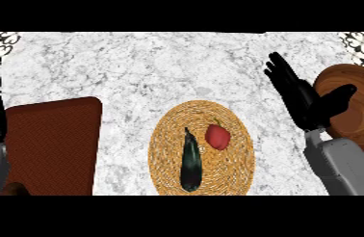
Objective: Pick the bell pepper from the placemat and place it in the bowl
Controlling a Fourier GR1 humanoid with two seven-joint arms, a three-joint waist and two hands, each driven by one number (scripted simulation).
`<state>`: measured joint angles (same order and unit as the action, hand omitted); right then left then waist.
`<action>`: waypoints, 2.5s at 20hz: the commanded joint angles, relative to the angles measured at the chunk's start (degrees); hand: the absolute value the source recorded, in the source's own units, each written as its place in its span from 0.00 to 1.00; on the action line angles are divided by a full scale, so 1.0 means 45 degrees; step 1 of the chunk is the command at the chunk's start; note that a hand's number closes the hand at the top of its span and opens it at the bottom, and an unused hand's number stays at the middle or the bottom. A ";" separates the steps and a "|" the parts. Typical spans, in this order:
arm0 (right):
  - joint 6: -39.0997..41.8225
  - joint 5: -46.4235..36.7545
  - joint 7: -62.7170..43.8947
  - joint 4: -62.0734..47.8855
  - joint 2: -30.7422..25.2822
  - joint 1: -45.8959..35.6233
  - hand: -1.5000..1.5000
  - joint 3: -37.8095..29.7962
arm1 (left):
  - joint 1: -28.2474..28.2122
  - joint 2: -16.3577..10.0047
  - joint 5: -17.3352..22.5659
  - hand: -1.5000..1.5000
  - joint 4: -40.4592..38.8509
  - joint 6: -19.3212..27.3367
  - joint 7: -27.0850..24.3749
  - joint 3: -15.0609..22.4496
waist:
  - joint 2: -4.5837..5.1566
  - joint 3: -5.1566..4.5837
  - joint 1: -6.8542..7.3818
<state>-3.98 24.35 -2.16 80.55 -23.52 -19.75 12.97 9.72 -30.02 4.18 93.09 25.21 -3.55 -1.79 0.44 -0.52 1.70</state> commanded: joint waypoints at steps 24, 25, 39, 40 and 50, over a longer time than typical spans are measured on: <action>-1.0919 -1.3380 -0.5917 -0.2293 0.0598 0.3259 0.00 0.2623 | -0.1075 0.3092 0.3455 0.50 -0.0134 -0.3737 0.2094 0.3715 | -0.0208 -0.0268 -0.1390; -1.0684 -1.3524 -0.6435 -0.2280 0.0742 0.3300 0.00 0.2614 | -0.1103 0.3275 0.3478 0.50 -0.0100 -0.3659 0.2132 0.3833 | -0.0211 -0.0268 -0.1328; -0.6485 -1.7114 -1.4731 -0.1969 0.3017 0.2182 0.00 0.2494 | -0.0773 0.3476 0.3404 0.50 -0.0393 -0.4094 0.2149 0.4331 | -0.0189 -0.0153 -0.0582; -0.5976 -1.7465 -1.5430 -0.2003 0.3128 0.2088 0.00 0.2473 | -0.0859 0.3399 0.3581 0.50 -0.0272 -0.4209 0.2230 0.4248 | -0.0224 -0.0137 -0.0467; -0.2780 -1.9631 -1.8453 -0.2087 0.5187 0.0775 0.00 0.1756 | -0.0829 0.3405 0.3755 0.50 -0.0367 -0.4482 0.2166 0.4150 | -0.0243 -0.0002 -0.0339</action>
<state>-23.86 -61.91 -71.47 71.31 -3.09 -13.47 21.85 6.59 -14.30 20.36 91.22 6.00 6.61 17.36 -0.85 -1.07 -0.46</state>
